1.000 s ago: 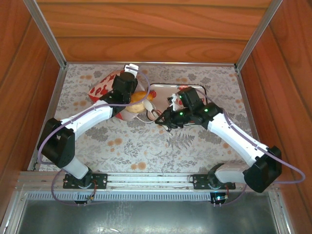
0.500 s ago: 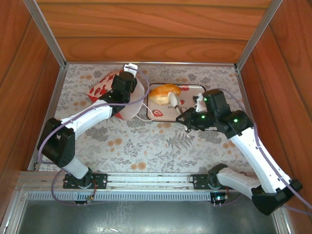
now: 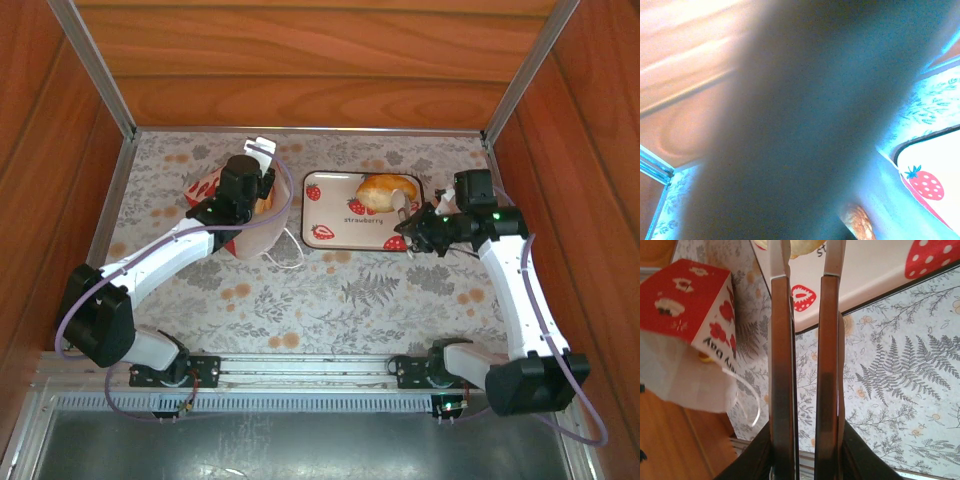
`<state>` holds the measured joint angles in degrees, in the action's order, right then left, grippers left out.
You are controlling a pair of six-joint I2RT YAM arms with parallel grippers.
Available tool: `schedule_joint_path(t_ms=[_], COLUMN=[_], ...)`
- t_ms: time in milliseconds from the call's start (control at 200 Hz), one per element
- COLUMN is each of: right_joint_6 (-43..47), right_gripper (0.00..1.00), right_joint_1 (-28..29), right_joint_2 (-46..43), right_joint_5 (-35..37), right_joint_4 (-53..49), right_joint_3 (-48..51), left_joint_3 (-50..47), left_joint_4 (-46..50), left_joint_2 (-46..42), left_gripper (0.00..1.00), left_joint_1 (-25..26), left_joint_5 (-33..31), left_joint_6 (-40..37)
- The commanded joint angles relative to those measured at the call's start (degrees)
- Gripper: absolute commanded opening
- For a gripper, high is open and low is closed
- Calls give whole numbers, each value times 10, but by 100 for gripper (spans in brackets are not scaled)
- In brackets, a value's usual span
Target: Take the fake bread out of the paper bag
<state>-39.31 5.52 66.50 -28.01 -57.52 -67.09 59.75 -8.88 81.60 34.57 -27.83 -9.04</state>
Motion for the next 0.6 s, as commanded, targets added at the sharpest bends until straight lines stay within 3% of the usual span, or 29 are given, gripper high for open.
schedule_joint_path(t_ms=[0,290,595], right_joint_6=[27,50,42], right_gripper=[3,9,16], right_joint_1=[-35,-95,-106], right_joint_2=[17,72,134], right_joint_5=[-72,-99,-148], right_joint_4=[14,6,64], right_joint_3=[-14,-10,-8], left_joint_3=[-4,0,0], left_joint_4=[-20,-20,-20], left_joint_2=[-18,-14,-11], left_gripper=[0,0,0], left_joint_1=[-3,-3,-3], left_joint_5=[16,26,25], left_joint_6=[-2,-5,-8])
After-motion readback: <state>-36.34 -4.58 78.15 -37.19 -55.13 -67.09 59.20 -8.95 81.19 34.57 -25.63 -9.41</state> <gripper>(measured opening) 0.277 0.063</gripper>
